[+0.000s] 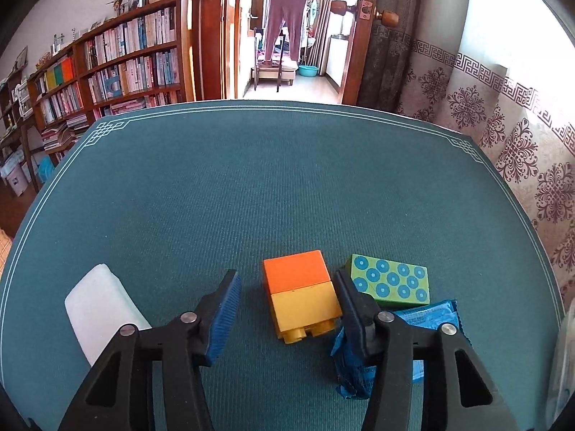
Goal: Organize objects
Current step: 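Grasp the orange-and-yellow toy block with the left gripper, then grasp the blue wet-wipe pack with the right gripper while the left holds the block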
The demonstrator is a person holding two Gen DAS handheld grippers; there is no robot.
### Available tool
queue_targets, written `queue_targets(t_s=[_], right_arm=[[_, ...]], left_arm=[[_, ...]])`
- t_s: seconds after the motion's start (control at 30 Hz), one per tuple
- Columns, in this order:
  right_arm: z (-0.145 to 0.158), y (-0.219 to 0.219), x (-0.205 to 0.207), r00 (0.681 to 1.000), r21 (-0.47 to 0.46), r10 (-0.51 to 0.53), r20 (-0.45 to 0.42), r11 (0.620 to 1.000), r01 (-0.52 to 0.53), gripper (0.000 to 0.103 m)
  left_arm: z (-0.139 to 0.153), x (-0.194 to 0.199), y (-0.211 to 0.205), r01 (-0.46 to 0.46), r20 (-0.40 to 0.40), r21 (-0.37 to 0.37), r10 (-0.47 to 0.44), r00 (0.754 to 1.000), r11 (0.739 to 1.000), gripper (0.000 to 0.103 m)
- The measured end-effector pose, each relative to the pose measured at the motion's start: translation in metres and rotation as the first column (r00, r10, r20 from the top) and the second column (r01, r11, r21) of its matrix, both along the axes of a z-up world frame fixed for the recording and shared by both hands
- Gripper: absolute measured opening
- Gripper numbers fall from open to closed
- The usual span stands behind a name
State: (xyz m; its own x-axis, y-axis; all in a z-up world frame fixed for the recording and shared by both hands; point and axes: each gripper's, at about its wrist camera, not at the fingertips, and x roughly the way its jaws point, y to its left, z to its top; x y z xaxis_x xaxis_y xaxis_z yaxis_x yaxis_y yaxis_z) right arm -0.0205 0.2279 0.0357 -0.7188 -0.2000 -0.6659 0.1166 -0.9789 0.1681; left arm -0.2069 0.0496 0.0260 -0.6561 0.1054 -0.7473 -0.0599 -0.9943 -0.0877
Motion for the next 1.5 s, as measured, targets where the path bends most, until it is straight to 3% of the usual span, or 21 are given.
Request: queue_targets(t_s=[0.13,0.37,0.57,0.73,1.0,1.27,1.5], right_arm=[[-0.001,-0.009,-0.008,1.000,-0.007,0.016,0.012,1.000,-0.016,0.063],[-0.002,-0.023,-0.037,0.999,-0.049,0.027,0.038,0.999,-0.025,0.063],[-0.005,-0.037,-0.074,0.992,-0.171,0.075,0.097,0.984,-0.058,0.063],[-0.008,-0.050,-0.107,0.989,-0.202,0.094,0.113,0.977,-0.070,0.067],[-0.018,-0.049,-0.167,0.987,-0.270,0.049,0.156,0.963,-0.005,0.070],[-0.013,-0.061,-0.207,0.987,-0.180,-0.043,0.152,0.981,0.071,0.078],[-0.014,-0.093,-0.210,0.993,0.070,-0.074,0.091,0.995,0.068,0.076]], left_arm=[[-0.003,-0.001,-0.004,0.005,0.010,0.011,-0.005,1.000,1.000,0.035],[0.005,0.004,-0.018,-0.003,-0.009,0.055,0.004,1.000,0.998,0.033],[0.024,0.011,-0.028,-0.017,-0.066,0.063,0.021,0.998,0.998,0.033],[0.033,0.012,-0.038,-0.038,-0.078,0.087,0.045,0.996,0.995,0.033],[0.041,0.013,-0.048,-0.071,-0.096,0.107,0.081,0.992,0.992,0.033],[0.038,0.012,-0.047,-0.071,-0.085,0.116,0.081,0.993,0.991,0.033],[0.038,0.013,-0.051,-0.079,-0.086,0.120,0.089,0.992,0.990,0.033]])
